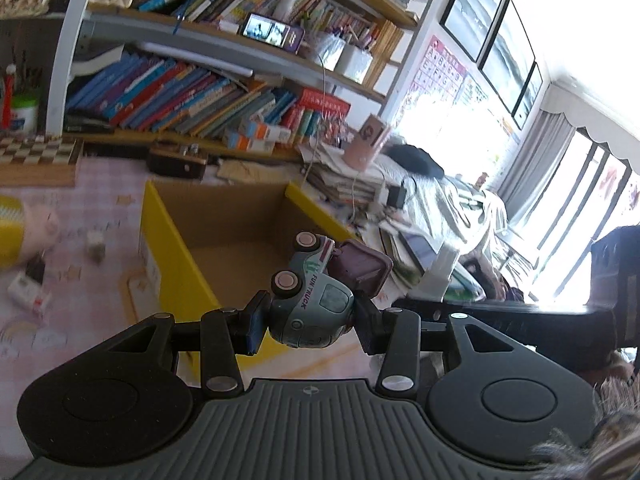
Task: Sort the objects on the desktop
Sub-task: 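Lift and carry the toy car and spray bottle over the yellow cardboard box, then open the left tool to drop the car in the box while the right tool releases the bottle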
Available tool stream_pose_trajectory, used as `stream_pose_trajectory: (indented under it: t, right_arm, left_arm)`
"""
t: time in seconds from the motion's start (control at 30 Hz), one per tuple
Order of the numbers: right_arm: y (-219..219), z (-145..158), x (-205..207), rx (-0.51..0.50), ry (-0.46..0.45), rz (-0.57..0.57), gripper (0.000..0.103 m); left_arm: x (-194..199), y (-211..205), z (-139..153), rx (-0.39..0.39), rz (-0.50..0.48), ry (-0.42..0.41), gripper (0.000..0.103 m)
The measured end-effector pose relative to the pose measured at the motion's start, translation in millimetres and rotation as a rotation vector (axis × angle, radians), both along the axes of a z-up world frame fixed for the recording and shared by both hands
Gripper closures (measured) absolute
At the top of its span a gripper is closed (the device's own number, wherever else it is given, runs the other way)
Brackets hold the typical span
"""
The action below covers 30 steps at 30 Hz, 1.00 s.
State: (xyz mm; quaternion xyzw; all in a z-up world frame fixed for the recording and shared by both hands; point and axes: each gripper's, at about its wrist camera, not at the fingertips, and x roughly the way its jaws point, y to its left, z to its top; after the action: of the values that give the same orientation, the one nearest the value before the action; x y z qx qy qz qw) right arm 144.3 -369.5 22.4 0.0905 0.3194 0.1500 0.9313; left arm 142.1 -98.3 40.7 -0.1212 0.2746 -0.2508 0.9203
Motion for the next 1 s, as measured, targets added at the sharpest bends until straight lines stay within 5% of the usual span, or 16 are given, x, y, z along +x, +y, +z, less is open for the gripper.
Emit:
stream_pose_trajectory:
  t: [0.33,0.87,1.0]
  right_arm:
    - [-16.6,24.7,79.6,0.0,-0.12,0.108,0.07]
    - [0.8,-56.2,170.0,-0.209,0.089,0.355,0.07]
    - [11.9,-61.6,180.8,-0.335,0.067,0.445,0.07]
  left_arm:
    - [60.2,-32.7,12.0,0.03,0.081,-0.057,0.062]
    - [129.1,-69.3,-41.6,0.227,0.103,0.088,0.062]
    - [139.9,-71.2,-50.6,0.248,0.118,0.114,0.062]
